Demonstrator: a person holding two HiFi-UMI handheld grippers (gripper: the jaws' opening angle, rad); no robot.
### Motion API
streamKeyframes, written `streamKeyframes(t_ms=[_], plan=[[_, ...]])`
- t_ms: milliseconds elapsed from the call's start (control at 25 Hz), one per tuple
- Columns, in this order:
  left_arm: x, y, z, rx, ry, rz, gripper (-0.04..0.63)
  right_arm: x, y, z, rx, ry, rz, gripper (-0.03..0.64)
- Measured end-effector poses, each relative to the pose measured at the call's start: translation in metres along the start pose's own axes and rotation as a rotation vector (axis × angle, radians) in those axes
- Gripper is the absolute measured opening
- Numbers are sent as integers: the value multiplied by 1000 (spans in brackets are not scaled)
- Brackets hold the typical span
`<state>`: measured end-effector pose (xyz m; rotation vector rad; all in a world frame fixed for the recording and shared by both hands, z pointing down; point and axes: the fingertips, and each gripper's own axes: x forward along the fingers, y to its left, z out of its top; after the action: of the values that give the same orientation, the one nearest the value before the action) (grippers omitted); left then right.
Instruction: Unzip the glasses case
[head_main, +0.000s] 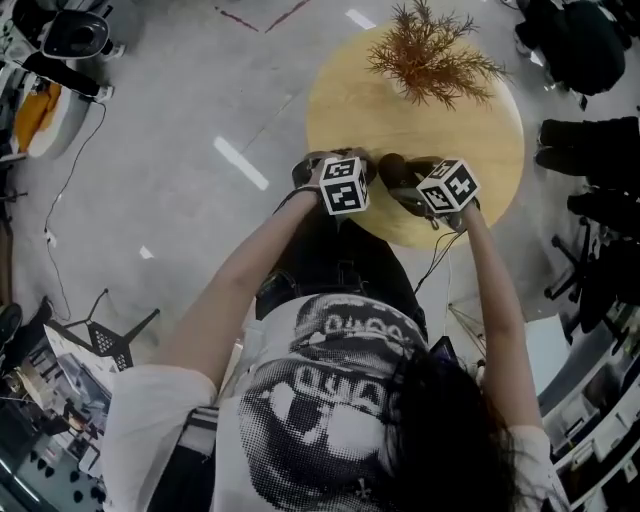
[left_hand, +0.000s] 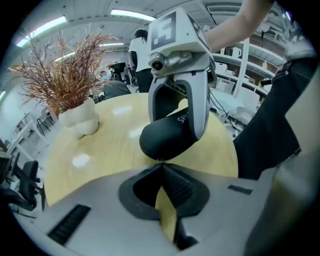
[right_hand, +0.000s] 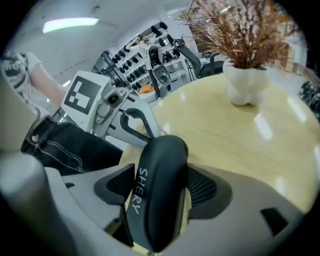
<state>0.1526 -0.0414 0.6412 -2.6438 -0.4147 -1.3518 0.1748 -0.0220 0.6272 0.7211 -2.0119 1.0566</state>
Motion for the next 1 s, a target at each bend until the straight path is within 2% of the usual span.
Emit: streamKeyframes(t_ms=[200,320,560,680,840,1000], plan=[[-3,-6,0,-118,-9,66,12,-2,-5,-2,132,-143,33,321],[-6,-12,1,-162,-15,97,12,-3,-6,-4,178,-192,46,321],[-1,-42,8,-177,-23,109,12,1,-3,-3,221,-198,13,319],[2,-52,12,-216,-45,124,12,2,0,0,265,-213,12,319],[-2,-58,12,-287,-72,162,12,1,-3,-1,294,-206,-40,319],[-3,-71,13,-300,-85,175,12,2,-2,-3,353,-229,-68,319]])
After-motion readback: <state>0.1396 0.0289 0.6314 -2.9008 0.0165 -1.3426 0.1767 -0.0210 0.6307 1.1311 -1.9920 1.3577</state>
